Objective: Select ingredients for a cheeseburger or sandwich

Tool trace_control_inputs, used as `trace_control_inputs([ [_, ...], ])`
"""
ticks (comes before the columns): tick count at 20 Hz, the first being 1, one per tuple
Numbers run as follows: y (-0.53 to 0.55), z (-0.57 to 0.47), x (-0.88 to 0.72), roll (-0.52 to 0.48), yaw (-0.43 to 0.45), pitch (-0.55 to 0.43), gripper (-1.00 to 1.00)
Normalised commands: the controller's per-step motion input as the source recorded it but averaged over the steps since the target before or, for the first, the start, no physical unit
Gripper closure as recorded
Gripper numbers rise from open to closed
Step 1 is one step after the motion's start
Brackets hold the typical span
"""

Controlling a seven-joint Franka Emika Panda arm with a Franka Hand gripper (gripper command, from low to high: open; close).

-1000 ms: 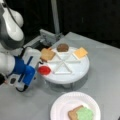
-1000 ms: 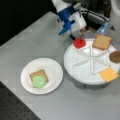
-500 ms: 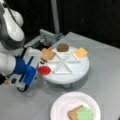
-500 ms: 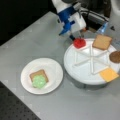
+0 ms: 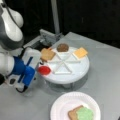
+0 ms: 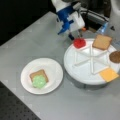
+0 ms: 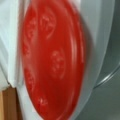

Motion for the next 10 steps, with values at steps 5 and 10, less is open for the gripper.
trace_control_inputs([
  [5,-0.02,0.11,0.13,0.047,0.000,0.046,-1.00],
  [10,0.07,0.21,0.11,0.001,-0.012,0.096,-1.00],
])
